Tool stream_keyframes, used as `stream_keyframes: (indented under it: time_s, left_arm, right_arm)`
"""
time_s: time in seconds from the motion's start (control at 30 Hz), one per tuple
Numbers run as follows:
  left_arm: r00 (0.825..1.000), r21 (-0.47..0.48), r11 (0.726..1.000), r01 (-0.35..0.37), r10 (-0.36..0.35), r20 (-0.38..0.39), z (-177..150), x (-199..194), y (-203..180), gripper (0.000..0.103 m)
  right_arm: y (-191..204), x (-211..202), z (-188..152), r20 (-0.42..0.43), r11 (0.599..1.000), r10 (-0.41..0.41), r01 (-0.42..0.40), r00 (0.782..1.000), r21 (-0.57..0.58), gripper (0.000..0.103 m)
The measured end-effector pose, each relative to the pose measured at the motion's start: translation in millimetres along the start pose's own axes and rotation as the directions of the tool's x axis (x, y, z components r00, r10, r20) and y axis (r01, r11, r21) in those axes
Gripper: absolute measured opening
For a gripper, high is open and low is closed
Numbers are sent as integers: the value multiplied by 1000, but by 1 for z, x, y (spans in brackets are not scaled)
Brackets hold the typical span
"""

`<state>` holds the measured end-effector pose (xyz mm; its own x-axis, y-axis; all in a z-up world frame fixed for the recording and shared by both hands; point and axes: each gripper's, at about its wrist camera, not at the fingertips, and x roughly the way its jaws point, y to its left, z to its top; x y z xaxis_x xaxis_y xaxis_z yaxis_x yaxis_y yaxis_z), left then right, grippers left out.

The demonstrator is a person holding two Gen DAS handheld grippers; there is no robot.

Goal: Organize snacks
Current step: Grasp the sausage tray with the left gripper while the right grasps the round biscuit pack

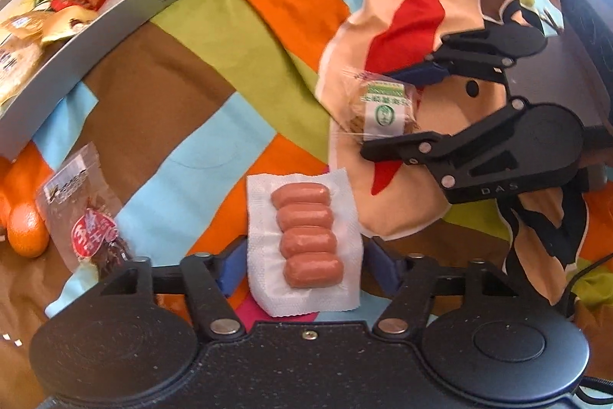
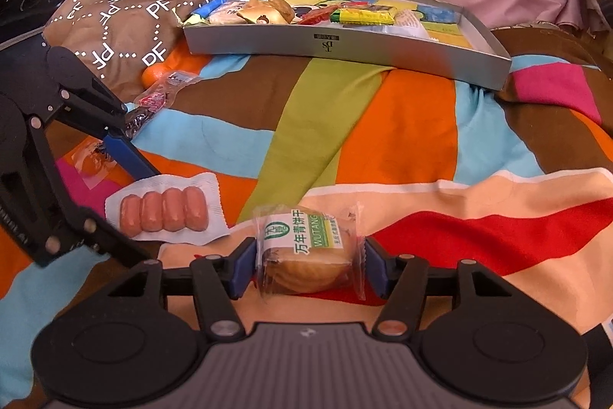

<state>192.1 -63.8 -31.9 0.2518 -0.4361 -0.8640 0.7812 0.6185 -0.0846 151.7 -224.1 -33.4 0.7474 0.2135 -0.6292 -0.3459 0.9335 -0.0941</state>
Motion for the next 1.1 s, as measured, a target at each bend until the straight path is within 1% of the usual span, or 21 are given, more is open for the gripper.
stream_keyframes:
  time_s: [0.1,0.2,0.3,0.43,0.57,0.7,0.87,0.97,1.1]
  left_arm:
    - [1000,-18,1000,3,-2,16,-4,-4,7,62]
    - [999,-31,999,-22,24,38,-6,-5,6,61]
    - [995,-84,995,-56,62,76,-13,-10,5,60]
    - [986,-183,979,-91,115,124,-24,-17,-3,59]
    - [976,-232,966,-116,155,156,-36,-24,-10,58]
    - [961,-234,961,-148,196,197,-44,-30,-19,58]
    - [945,-251,954,-163,224,237,-52,-37,-23,58]
    - [933,-259,950,-175,244,266,-52,-42,-24,58]
    - [910,-268,944,-190,272,312,-49,-49,-27,58]
  right_arm:
    - [2,0,-1,8,1000,-8,8,1000,8,62]
    - [6,-1,-2,16,1000,-19,19,1000,11,59]
    - [10,-3,-3,27,1000,-28,28,999,5,56]
    - [16,-7,-6,48,999,-39,39,998,-2,54]
    - [26,-11,-9,78,997,-57,60,995,-41,53]
    - [38,-16,-12,115,991,-76,88,990,-103,53]
    - [52,-20,-15,158,975,-124,150,980,-167,53]
    - [57,-22,-16,180,969,-133,166,975,-185,53]
    - [58,-27,-16,207,967,-137,177,969,-185,53]
